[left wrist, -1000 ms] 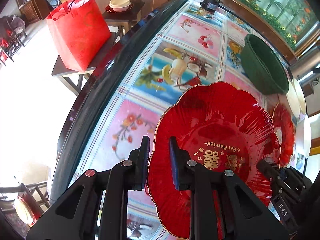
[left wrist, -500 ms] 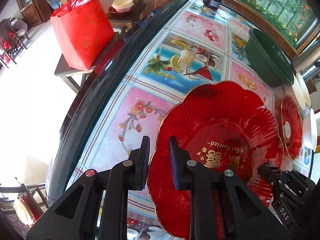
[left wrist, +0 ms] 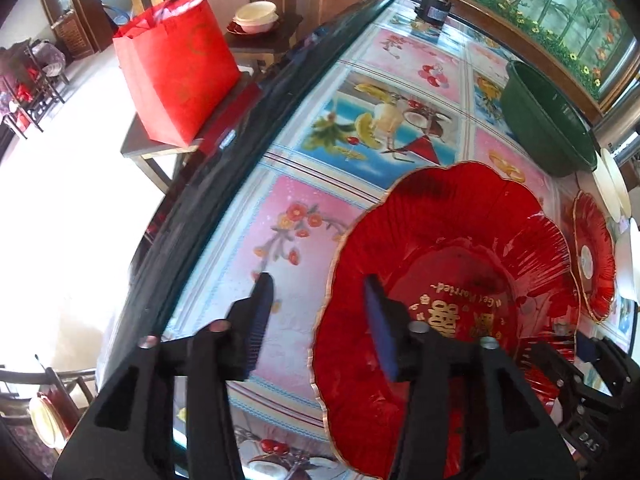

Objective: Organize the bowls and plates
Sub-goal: 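Lower the wedding plate onto the table and open the left gripper, then move the left gripper to the small red sticker plate and grasp its rim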

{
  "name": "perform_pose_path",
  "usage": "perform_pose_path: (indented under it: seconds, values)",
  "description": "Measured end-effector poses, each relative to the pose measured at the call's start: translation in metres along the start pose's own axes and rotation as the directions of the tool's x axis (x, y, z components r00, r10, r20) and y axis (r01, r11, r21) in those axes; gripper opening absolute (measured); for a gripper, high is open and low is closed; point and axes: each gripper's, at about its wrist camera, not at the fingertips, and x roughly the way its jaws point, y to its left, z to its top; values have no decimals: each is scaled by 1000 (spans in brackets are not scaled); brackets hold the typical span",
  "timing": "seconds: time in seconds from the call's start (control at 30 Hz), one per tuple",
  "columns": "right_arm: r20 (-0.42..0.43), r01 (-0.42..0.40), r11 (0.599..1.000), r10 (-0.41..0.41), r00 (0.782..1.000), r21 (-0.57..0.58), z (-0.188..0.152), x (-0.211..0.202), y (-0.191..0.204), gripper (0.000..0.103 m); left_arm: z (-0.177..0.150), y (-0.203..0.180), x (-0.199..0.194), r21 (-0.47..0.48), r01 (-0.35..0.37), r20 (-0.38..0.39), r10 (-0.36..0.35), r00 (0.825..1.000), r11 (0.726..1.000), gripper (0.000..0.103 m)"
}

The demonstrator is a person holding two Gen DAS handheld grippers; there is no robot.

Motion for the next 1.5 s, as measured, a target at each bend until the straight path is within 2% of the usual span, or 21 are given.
perform_pose_path:
  seconds: [0.03,0.23,0.43,0.6,1.07,1.5]
  values:
    - [3,0,1000,0,1000,2,-1,-1,0,54,-1,2,-2,0,-11,10,11,1000,1000,50]
    - [25,-8,1000,8,1000,16,-5,-13,-6,54,-6,3,-19,3,-37,41,37,998,999,50]
    - [50,-3,999,0,999,47,-9,-30,-21,54,-6,-19,-43,23,16,80,-17,997,1000,50]
    - [69,18,996,-24,997,82,-13,-45,-42,54,-4,-56,-55,81,61,97,-69,993,995,50]
    - [95,67,979,-87,992,191,-22,-72,-105,54,-12,-170,-60,237,175,60,-194,979,956,49]
    - [99,121,953,-154,983,279,-23,-89,-162,58,-3,-243,-41,294,205,32,-223,974,934,49]
